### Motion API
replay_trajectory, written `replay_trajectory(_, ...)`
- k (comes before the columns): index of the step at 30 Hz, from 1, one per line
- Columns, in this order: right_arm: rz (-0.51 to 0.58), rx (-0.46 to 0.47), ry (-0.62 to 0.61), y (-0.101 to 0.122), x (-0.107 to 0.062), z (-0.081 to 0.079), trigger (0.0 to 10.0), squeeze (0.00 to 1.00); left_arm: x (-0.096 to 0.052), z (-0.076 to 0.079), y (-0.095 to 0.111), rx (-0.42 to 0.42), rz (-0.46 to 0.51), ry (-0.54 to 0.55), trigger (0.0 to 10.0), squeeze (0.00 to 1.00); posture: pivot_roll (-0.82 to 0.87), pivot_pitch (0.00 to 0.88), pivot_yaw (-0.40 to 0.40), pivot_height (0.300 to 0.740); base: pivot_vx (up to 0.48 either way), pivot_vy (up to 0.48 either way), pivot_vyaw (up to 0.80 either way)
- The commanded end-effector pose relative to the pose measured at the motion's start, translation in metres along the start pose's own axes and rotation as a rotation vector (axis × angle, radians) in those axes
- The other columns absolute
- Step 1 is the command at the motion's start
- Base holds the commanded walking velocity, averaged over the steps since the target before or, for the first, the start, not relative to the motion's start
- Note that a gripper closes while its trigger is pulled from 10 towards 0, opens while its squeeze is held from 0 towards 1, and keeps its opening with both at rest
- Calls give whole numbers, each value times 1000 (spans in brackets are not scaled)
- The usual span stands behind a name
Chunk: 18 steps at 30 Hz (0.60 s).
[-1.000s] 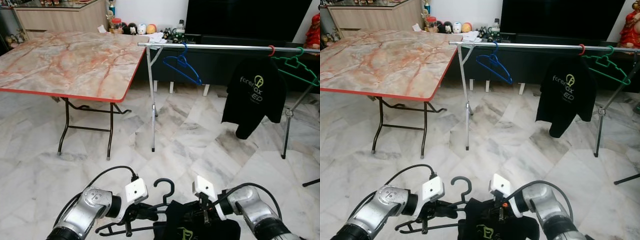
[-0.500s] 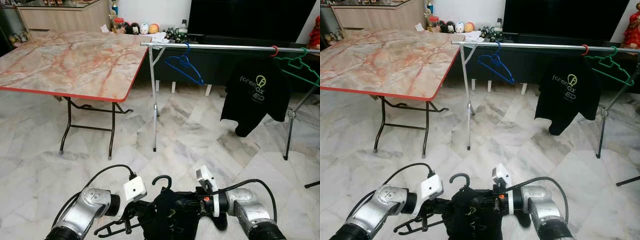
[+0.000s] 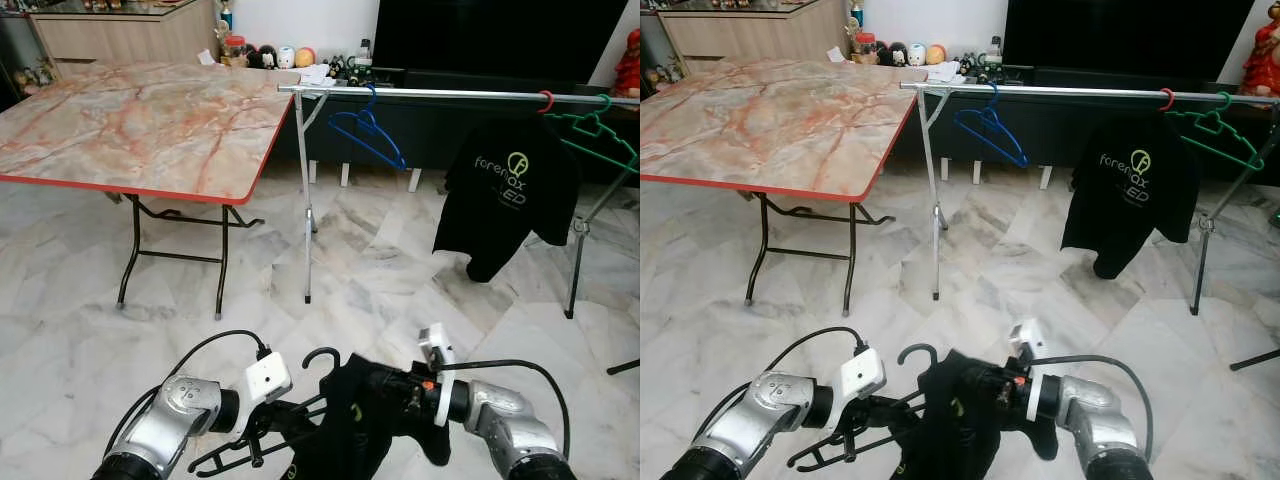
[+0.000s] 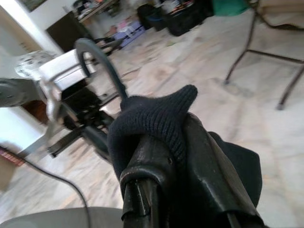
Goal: Hang hanger
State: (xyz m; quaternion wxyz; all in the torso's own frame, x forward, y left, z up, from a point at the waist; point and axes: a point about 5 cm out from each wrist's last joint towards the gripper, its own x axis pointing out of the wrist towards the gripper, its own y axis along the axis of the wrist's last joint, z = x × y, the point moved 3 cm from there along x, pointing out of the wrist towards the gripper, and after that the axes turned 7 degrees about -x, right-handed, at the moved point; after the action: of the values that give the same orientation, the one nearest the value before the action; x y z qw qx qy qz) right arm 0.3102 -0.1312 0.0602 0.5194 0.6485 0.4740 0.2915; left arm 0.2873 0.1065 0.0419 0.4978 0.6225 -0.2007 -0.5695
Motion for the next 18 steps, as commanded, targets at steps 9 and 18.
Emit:
replay_trajectory(9,149,2,-196,2,-12,8,0,0,2,-1,2,-3,29,29,0,0,27,58,8,740,0,0,0)
replay_trajectory(18,307,42,-257,15,-9,8,0,0,3,-2,7,-5,49,40,0,0,24,55,12,740,0,0,0)
